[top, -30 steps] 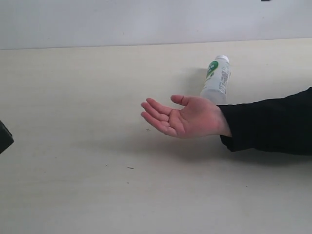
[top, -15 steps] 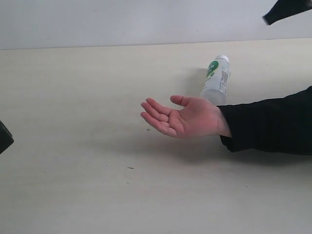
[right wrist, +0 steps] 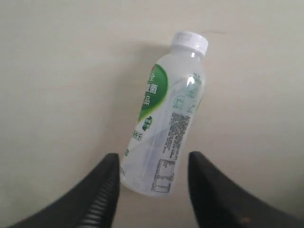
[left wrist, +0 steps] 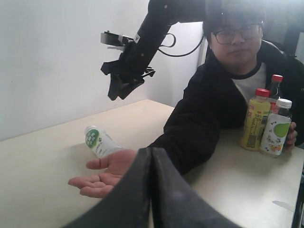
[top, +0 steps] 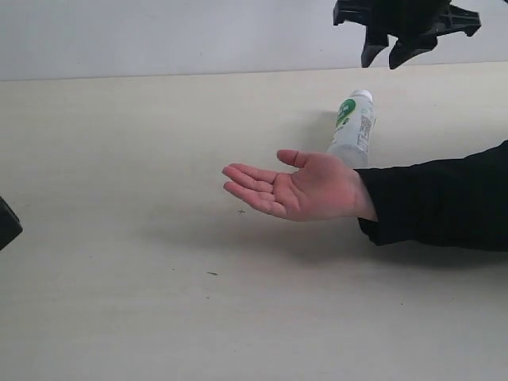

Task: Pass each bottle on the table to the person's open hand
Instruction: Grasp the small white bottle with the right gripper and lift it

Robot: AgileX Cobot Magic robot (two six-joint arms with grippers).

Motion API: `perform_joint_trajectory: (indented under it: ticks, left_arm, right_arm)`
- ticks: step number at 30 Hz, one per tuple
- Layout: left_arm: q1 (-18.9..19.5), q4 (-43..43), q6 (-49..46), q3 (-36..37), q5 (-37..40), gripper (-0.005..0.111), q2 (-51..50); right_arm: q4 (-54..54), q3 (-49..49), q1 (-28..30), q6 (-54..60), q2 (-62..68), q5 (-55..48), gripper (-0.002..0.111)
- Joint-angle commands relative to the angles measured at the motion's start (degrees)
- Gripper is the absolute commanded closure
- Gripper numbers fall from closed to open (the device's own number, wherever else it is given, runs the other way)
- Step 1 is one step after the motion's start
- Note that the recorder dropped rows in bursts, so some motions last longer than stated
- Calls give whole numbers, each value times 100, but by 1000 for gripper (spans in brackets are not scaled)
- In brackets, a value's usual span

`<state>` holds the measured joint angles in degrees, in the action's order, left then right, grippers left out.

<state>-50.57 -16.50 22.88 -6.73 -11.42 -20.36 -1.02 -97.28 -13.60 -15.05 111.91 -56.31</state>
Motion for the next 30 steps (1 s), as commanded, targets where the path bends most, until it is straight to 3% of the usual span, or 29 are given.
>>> perform_joint_trajectory:
  ticks: [1,23,26,30]
  left_arm:
    - [5,-25,-9,8,-31,106,32]
    - [5,-25,-9,8,-31,106,32]
    - [5,-25,-9,8,-31,106,32]
    - [5,-25,-9,8,-31,106,32]
  right_arm:
    - [-99,-263,-6,85,548,-48,32]
    - [591,-315,-6,-856,1976,1107,31]
    - [591,-315,-6,-924,1989,1230,36]
    - [591,-315,-6,-1059,1989,1272,54]
